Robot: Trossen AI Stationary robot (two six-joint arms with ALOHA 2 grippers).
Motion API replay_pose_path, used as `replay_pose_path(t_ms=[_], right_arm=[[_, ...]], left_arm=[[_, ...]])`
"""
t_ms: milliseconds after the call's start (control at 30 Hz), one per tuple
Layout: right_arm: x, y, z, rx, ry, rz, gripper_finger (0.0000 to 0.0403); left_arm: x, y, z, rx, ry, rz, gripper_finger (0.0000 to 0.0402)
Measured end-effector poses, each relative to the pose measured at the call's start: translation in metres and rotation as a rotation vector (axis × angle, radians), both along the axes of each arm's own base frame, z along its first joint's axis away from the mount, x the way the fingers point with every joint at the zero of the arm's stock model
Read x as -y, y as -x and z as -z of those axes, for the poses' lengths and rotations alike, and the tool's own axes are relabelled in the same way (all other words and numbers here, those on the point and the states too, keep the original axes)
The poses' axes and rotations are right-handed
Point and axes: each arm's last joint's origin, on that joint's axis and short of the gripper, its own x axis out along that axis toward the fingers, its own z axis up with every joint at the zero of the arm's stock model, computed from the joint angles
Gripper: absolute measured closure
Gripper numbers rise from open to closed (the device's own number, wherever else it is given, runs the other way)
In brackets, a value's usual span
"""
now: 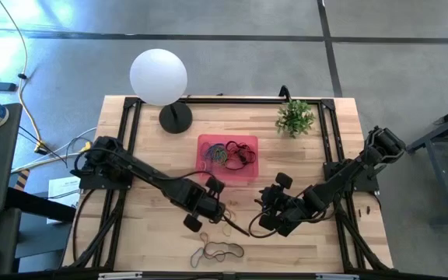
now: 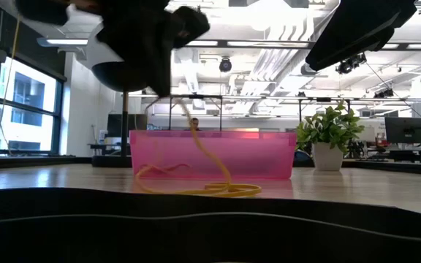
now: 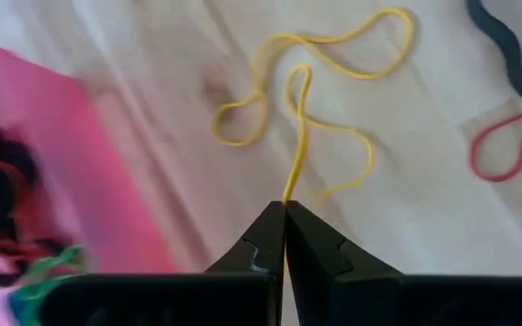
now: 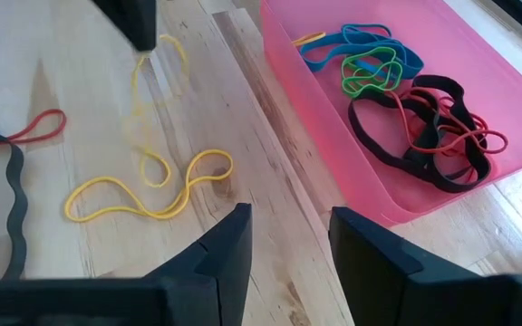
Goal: Pick and place rubber bands into bin
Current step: Put the yellow rubber band into the red bin
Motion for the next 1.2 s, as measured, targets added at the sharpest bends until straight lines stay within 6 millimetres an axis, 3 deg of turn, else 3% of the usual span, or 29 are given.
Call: replay_pose_path(t_ms=[367,667,933,1200], right_arm=[[0.000,0.000,0.000,0.000,-0.001,0.000,0.0263],[0.000,0.000,0.000,0.000,-0.003,0.001,0.0263],[0.000,0.000,0.000,0.002,-0.010,0.005,0.0263],[-0.001,0.001,0.000,0.006,-0.017,0.007,0.0263]], left_arm=[[-0.031,-0.013,-0.064,0.029,-0.161,0.001,0.0401],[-0.072,-0.015,-0.104,0.028,-0.273,-0.032,0.0401],[-0.114,-0.013,-0.109,-0.024,-0.294,-0.083,0.0401],[-0.137,-0.011,-0.108,-0.043,-0.242,-0.112,0.0401]])
